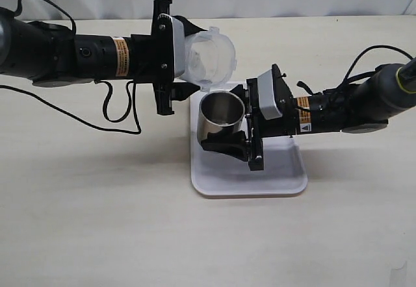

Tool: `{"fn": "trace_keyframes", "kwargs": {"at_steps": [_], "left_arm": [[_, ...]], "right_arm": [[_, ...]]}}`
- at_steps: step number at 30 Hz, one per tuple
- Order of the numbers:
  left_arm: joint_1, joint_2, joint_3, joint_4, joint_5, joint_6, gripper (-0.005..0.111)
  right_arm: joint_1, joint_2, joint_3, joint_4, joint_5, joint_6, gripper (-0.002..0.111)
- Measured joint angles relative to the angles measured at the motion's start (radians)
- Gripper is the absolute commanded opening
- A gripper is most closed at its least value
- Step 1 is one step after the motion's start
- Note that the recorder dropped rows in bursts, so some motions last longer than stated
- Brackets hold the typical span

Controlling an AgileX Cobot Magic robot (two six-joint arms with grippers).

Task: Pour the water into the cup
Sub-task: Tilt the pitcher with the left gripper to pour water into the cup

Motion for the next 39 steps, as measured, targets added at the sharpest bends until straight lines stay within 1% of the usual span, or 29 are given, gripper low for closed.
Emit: {"fn": "trace_keyframes", "kwargs": {"at_steps": [11, 16, 24, 32, 39], "left_arm": [[0.0, 0.0, 0.0, 0.0, 0.0, 0.099, 0.0], [0.0, 0.0, 0.0, 0.0, 0.0, 0.106, 0.0], [0.0, 0.0, 0.0, 0.0, 0.002, 0.11, 0.0], [0.0, 0.0, 0.0, 0.0, 0.021, 0.114, 0.0], [0.0, 0.0, 0.0, 0.0, 0.024, 0.168, 0.0]], "right_arm": [[0.005, 0.0, 0.0, -0.004, 0.0, -0.006, 0.004], [0.041, 0.0, -0.01, -0.004, 0.0, -0.022, 0.004], [0.041, 0.0, -0.02, 0.0, -0.003, -0.022, 0.004], [0.041, 0.0, -0.02, 0.004, 0.03, -0.022, 0.004], [0.041, 0.0, -0.021, 0.006, 0.033, -0.022, 0.004]]}}
